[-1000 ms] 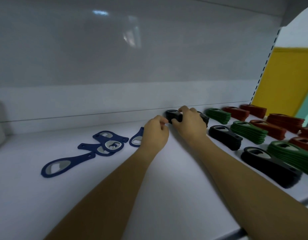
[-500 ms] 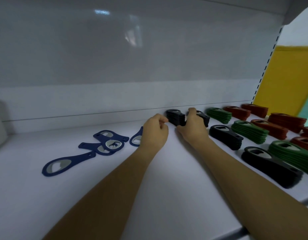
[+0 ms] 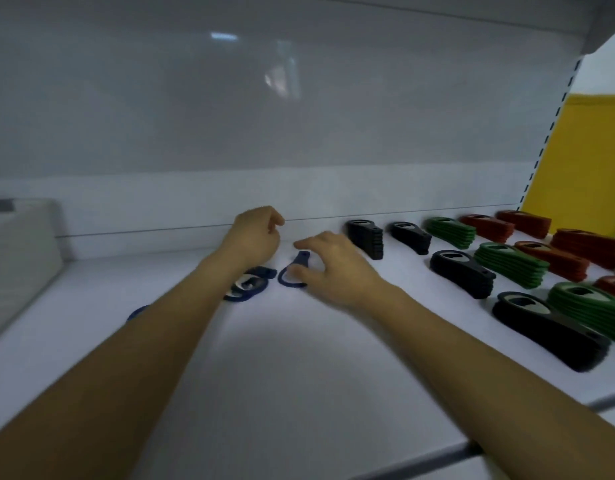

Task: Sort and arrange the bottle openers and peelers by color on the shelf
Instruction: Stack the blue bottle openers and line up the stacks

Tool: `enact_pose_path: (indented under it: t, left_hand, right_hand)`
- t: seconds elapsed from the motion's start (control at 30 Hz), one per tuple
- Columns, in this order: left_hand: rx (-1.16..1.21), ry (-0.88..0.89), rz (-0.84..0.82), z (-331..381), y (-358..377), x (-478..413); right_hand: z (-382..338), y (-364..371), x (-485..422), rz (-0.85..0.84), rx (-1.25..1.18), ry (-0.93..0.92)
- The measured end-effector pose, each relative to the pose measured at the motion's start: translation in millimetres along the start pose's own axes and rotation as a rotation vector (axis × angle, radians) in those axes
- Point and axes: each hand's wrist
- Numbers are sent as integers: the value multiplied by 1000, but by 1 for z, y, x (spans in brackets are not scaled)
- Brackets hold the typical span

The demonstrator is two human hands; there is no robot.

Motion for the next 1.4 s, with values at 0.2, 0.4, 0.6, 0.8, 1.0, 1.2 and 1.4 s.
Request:
enact_pose_path:
  t: [0.2,0.4,0.6,0.8,1.0,1.2,1.4]
  left_hand:
    - [-196,-100,-255,-62,-25,33]
    - [-98,-41,-233,-73,-23,52]
    - [47,3,-163,-86,-21,54]
    - [36,24,-38,-86,-18,52]
    - [-44,88,129,-80,-8,55]
    - [-140,349,124,-61,-13,63]
    - [221,42,229,-59,-20,63]
  right_hand:
    - [1,18,-7,-210,56,-94]
    - [-6,12,-21,-256,-7,36]
    - [-21,20,-38,-216,-124,146]
    - [-5,35,-35,14,204,128]
    - [-9,17,-20,89,-378,103]
    - [-39,18,-10,70,-579,-161]
    - [-46,22,-11,240,-444,54]
Point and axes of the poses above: each hand's wrist, its own x-axis away from the middle knuckle, its own y-axis out of the palm, z = x × y, and after that the axes turned 9 degrees about -x, right-handed
